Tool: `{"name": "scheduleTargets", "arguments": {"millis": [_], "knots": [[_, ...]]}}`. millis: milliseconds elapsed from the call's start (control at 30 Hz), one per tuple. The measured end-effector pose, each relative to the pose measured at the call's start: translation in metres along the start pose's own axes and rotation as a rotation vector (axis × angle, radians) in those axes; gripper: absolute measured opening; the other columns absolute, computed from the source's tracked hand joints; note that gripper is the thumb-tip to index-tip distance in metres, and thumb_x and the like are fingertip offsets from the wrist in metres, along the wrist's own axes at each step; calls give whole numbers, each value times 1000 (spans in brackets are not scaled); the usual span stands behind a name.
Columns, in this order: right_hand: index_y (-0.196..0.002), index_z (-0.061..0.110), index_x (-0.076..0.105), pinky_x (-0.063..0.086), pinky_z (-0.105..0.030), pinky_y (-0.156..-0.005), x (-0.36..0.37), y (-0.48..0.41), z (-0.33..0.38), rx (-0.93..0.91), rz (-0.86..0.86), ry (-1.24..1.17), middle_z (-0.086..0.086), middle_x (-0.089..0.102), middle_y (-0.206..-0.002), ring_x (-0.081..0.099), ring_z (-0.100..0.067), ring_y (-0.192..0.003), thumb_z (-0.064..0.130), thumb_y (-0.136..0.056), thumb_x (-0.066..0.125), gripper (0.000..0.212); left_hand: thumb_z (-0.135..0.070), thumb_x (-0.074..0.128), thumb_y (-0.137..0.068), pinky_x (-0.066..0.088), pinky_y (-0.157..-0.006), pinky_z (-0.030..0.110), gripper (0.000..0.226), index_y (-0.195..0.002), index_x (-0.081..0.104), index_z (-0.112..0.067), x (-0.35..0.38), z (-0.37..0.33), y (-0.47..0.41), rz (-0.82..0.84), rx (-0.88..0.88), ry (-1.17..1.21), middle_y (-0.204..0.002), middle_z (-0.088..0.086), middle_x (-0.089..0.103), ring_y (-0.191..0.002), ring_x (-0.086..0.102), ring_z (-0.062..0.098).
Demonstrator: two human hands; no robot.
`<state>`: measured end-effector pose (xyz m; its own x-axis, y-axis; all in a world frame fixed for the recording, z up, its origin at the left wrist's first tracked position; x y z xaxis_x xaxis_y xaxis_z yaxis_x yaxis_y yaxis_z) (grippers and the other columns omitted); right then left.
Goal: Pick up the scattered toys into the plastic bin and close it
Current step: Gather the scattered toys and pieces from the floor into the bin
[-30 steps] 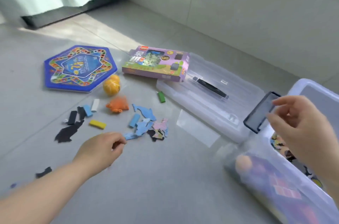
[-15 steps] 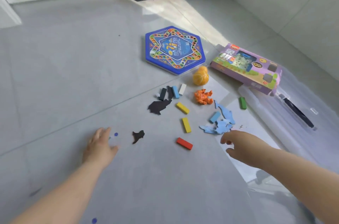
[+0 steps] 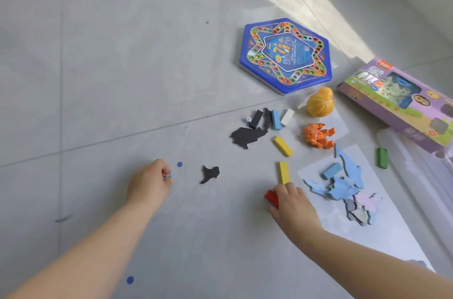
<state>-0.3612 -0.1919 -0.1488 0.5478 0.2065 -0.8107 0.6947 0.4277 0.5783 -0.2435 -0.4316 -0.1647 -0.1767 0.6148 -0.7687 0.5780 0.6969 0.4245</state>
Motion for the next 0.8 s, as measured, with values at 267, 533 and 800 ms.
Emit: {"name": "scheduleTargets", "arguments": {"millis": [267,533,800], "knots": [[-90,15,27,32,-27,-73,3,-6,-2,-8,46,-88,-2,39,-94,35,-20,-87,10,-88,41,15,2,48,-88,34,-68,29,39,-66,29,-24,5,-14,13,-77,89,112,-84,1,42,-80,48,26],[-110,12,36,41,-33,-71,-27,-18,-29,207,-103,-439,-1,45,-92,47,-23,-83,13,-90,42,20,5,36,-90,37,-75,23,36,-121,45,-11,42,-95,0,205,276,132,-107,1,53,-90,45,16],[-122,9,39,45,-35,-82,-25,-38,-26,214,-3,-282,-9,44,-122,53,-28,-108,27,-93,47,34,4,55,-83,33,-64,12,20,-88,68,-9,50,-74,2,169,300,43,-82,-7,49,-91,52,20]]}}
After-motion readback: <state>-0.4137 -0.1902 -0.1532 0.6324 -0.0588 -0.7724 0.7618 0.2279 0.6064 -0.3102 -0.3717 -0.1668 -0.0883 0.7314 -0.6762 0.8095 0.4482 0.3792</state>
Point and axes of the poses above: each hand's wrist, its own y-axis away from the middle knuckle, its own x-axis out of the palm, z = x × y, the point moved 5 cm from there along -y, towards the middle knuckle
